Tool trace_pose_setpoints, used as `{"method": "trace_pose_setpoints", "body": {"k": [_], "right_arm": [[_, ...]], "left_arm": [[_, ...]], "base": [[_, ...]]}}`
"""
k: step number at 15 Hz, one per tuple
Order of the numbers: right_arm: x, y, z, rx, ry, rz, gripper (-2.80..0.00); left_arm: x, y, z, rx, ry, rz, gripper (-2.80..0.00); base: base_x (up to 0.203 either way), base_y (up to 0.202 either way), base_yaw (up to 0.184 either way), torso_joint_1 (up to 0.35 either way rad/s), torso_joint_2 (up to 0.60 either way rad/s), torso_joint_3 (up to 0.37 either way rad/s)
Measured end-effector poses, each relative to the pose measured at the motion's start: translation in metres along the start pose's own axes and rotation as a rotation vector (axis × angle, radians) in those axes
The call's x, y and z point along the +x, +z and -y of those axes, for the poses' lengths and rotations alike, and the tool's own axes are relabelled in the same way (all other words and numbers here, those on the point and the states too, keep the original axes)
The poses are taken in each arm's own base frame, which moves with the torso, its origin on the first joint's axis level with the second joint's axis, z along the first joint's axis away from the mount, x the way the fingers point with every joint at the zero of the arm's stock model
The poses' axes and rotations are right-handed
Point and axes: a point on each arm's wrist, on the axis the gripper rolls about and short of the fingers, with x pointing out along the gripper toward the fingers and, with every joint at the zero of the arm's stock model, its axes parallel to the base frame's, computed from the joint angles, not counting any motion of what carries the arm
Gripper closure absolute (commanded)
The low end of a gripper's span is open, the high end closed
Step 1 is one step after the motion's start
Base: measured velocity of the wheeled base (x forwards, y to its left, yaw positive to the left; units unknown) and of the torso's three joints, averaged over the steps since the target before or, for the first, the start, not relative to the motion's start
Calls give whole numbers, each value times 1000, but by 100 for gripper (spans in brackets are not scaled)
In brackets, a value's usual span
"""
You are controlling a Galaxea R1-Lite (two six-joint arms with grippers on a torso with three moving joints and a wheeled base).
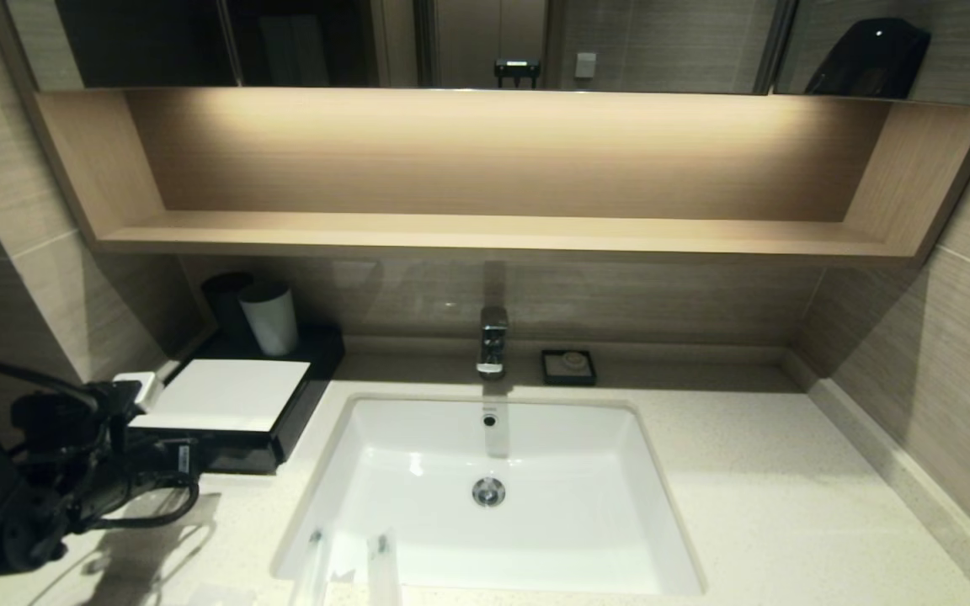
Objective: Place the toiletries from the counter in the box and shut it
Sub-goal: Open the drawer
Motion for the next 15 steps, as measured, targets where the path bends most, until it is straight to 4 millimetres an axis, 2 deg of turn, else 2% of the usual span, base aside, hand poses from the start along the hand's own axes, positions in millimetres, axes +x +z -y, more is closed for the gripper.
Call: {"method": "trace_pose_setpoints", "body": {"k": [15], "right_arm": [[0,0,0,0,-1,0,0]], "left_arm": [[9,0,0,2,-3,1,0]], "base": [[0,0,0,0,0,0]]}}
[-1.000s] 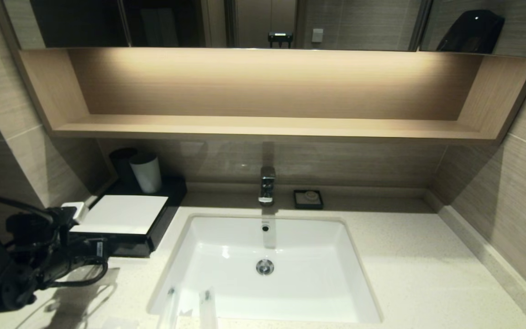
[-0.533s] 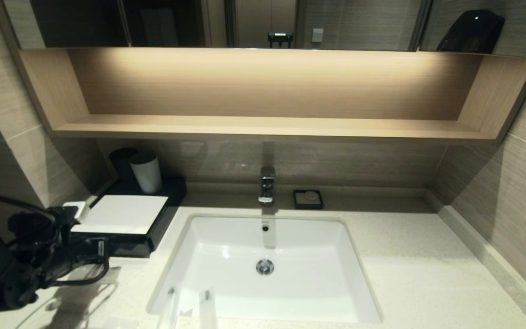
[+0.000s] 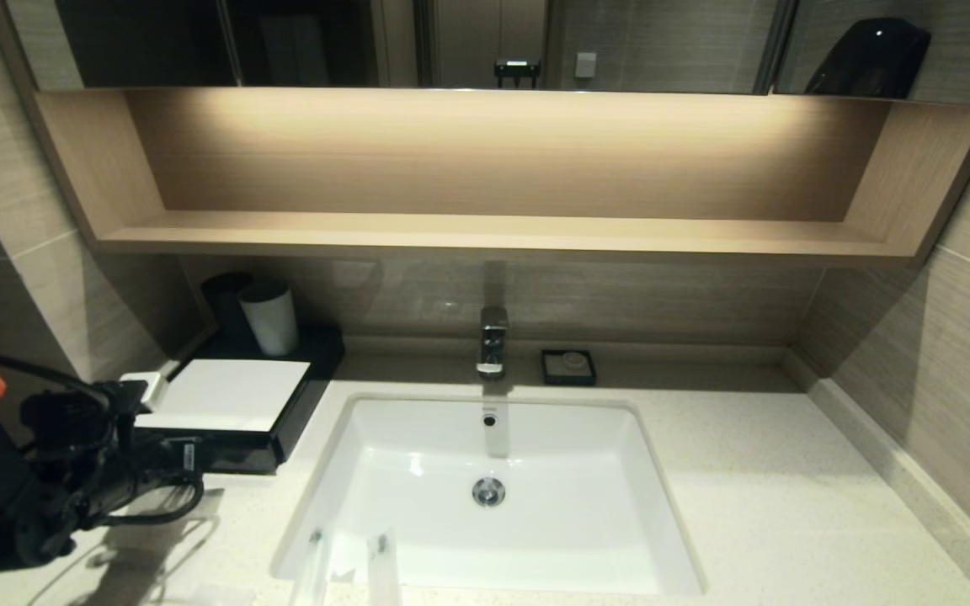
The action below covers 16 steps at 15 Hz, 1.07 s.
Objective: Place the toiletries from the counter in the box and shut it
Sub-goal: Open the drawer
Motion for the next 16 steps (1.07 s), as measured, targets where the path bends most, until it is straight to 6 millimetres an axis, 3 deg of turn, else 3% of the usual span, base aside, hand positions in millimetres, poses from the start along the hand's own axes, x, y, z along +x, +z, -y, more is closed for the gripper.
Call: {"method": "trace_pose_setpoints", "body": {"k": [16], "right_arm": [[0,0,0,0,0,0,0]], "left_arm": [[6,-4,4,4,-8,-2,0]], "base": [[0,0,0,0,0,0]]}}
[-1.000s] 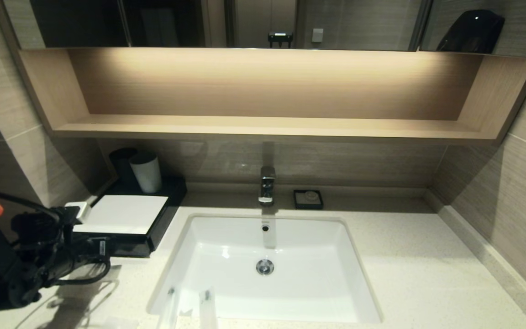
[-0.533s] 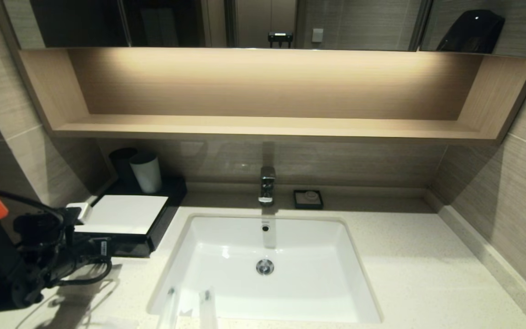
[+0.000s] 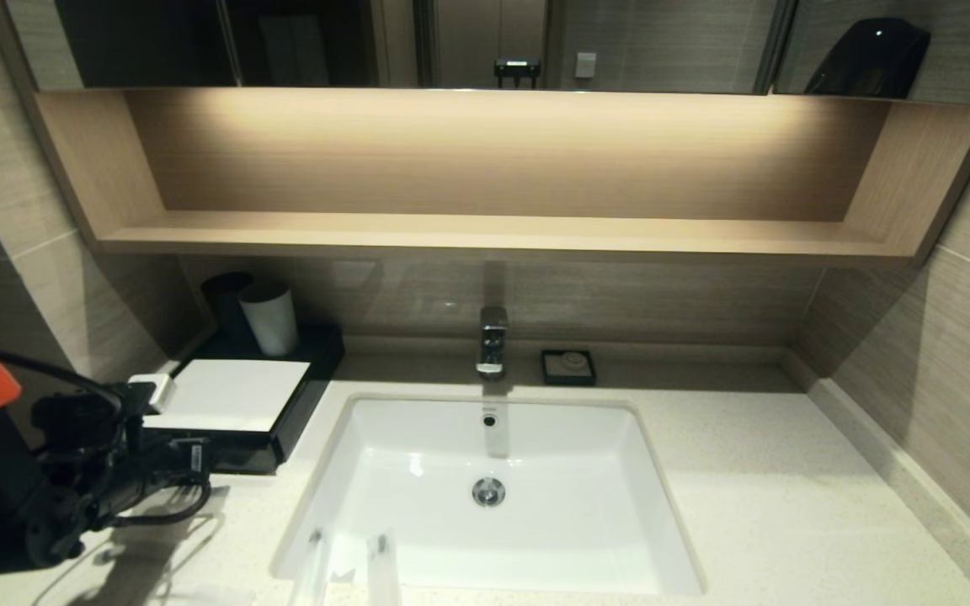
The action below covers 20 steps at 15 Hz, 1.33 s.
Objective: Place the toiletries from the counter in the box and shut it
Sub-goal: Open the drawer
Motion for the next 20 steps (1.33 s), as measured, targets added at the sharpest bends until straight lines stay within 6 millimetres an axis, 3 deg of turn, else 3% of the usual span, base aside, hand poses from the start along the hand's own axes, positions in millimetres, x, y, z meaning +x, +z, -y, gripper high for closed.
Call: {"method": "trace_pose_setpoints", "body": {"k": [20], "right_arm": [[0,0,0,0,0,0,0]], "left_arm": [[-4,-1,0,-2,1,-96,0]], "base": [[0,0,0,0,0,0]]}}
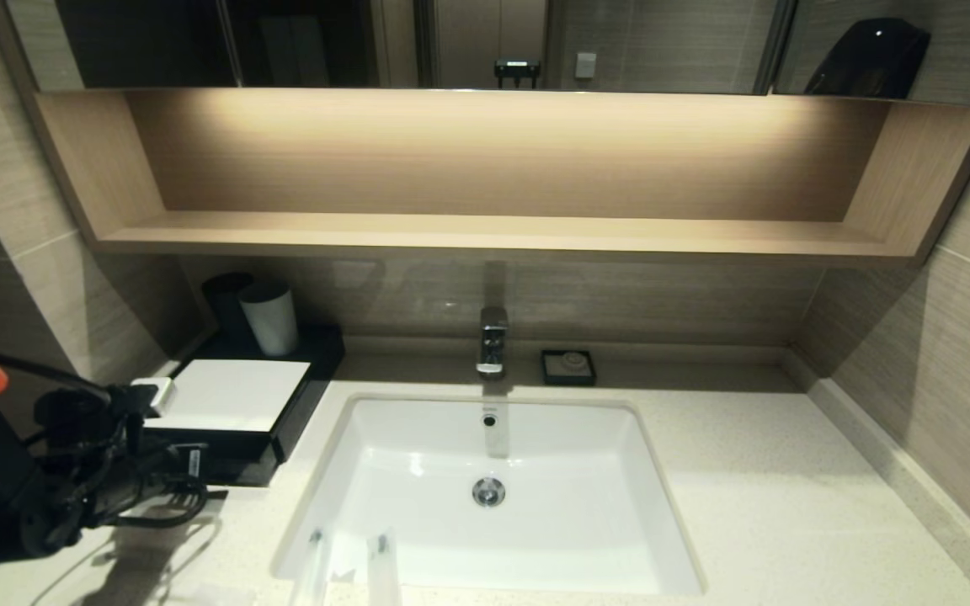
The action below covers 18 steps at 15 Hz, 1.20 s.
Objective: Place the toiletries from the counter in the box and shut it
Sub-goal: Open the drawer
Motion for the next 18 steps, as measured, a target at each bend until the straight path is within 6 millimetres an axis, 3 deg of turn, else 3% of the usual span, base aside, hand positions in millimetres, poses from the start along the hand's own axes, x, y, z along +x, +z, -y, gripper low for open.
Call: {"method": "trace_pose_setpoints", "body": {"k": [18], "right_arm": [[0,0,0,0,0,1,0]], "left_arm": [[-19,7,1,-8,-14,-150,0]], "base": [[0,0,0,0,0,0]]}}
